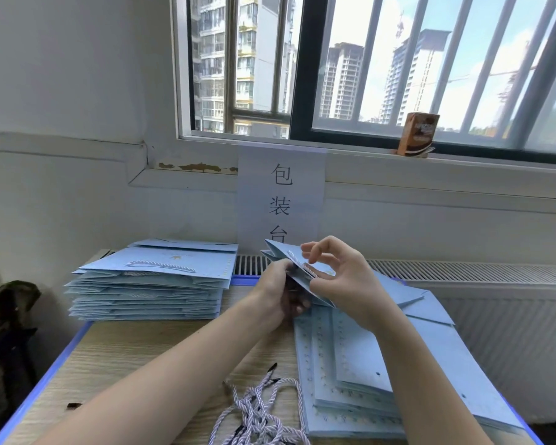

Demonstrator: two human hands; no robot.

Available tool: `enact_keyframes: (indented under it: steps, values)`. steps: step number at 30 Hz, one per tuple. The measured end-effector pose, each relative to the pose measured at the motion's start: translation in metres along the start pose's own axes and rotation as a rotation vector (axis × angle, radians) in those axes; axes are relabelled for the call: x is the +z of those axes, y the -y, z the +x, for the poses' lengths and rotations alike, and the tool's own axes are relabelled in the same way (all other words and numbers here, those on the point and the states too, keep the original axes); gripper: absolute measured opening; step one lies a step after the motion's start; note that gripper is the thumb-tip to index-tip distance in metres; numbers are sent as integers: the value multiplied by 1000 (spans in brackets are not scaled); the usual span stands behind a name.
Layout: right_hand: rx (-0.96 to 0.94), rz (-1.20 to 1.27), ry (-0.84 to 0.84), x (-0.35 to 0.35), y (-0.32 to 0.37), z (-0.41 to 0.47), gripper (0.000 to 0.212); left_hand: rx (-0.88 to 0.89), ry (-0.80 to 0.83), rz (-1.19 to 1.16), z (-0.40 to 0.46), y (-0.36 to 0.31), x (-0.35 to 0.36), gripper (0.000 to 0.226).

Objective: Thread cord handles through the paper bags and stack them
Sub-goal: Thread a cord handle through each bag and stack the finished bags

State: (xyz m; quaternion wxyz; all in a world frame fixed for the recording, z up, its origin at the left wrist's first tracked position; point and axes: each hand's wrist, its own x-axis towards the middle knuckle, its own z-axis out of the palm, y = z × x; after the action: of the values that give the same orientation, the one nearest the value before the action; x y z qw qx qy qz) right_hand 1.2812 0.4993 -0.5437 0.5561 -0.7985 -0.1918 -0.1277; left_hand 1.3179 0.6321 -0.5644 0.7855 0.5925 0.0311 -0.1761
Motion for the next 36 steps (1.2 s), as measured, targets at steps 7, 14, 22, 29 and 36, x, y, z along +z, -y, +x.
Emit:
enact_keyframes:
  steps: [7, 14, 22, 29, 36]
  values:
    - [8, -26, 58, 4, -8, 2, 31, 68, -98, 86, 6, 5, -5, 16]
    - [63, 27, 4, 12, -15, 6, 23, 82, -142, -313, 12, 0, -2, 50]
    - [30, -263, -148, 10, -21, 7, 23, 101, -84, -158, 12, -3, -3, 22]
    - [-20, -441, -238, 5, -24, 10, 18, 367, -168, 102, 10, -28, -9, 18]
    - [-3, -352, -265, 17, -15, 9, 7, 556, -214, 195, -18, -66, -26, 16]
